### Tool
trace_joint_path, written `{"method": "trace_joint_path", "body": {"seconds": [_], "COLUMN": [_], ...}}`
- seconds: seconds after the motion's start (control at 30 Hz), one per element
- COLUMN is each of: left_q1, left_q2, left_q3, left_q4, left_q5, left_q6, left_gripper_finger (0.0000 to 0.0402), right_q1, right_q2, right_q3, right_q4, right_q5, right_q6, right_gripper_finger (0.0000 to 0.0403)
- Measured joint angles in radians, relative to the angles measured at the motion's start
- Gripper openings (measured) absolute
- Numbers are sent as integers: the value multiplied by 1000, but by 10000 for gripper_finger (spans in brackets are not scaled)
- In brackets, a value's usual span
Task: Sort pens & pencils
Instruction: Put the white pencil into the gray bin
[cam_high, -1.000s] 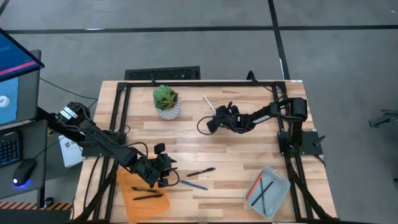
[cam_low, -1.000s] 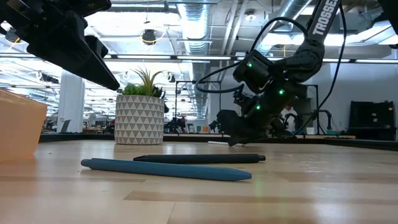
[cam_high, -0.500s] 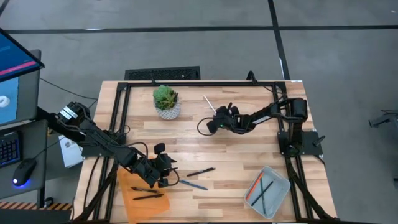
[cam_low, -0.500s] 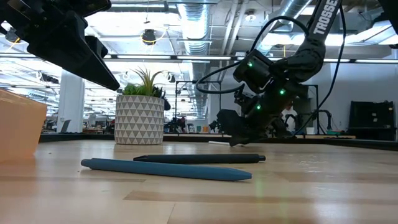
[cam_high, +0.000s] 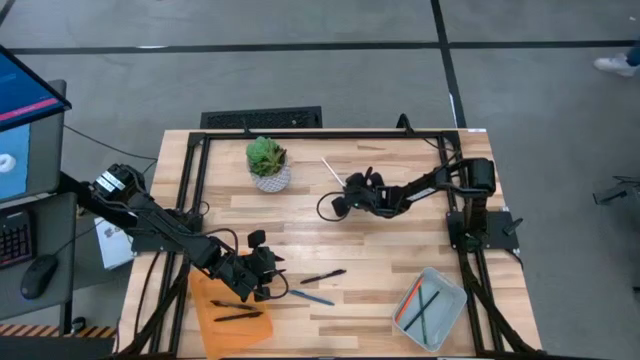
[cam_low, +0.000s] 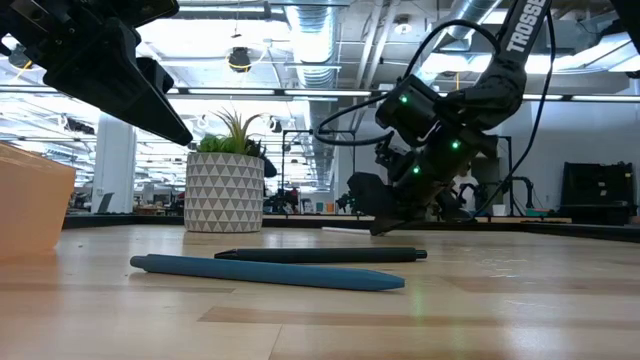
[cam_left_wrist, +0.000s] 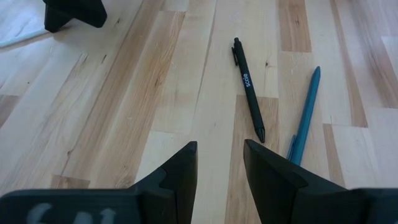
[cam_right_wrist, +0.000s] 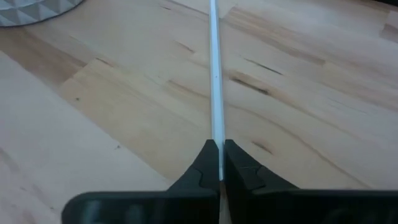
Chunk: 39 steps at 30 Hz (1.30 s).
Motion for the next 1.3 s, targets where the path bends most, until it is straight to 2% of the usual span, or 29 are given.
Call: {"method": "trace_joint_path", "body": {"seconds": [0.37, 0.53, 0.73, 0.93, 1.07, 1.3], "left_q1": [0, 0, 0, 0, 0, 0], "left_q2": [0, 0, 0, 0, 0, 0], "left_q3": [0, 0, 0, 0, 0, 0], "left_q4": [-1, -9, -8, -7, 0, 1], "left_q5": [29, 33, 32, 32, 32, 25], "left_q6": [-1, -1, -1, -2, 0, 4], "left_gripper_finger": [123, 123, 123, 123, 123, 123], "right_q1": [5, 31, 65, 78, 77, 84], "right_q2": [-15, -86, -223, -304, -283, -209], "right_q3": [-2, -7, -6, -4, -4, -3], "right_q4": [-5, -44, -158, -257, -241, -152], "right_q5": [-19, -50, -40, -40, -140, -168], "right_q6": [-1, -14, -29, -16, -3, -2], "right_gripper_finger": [23, 6, 6, 7, 45, 129]}}
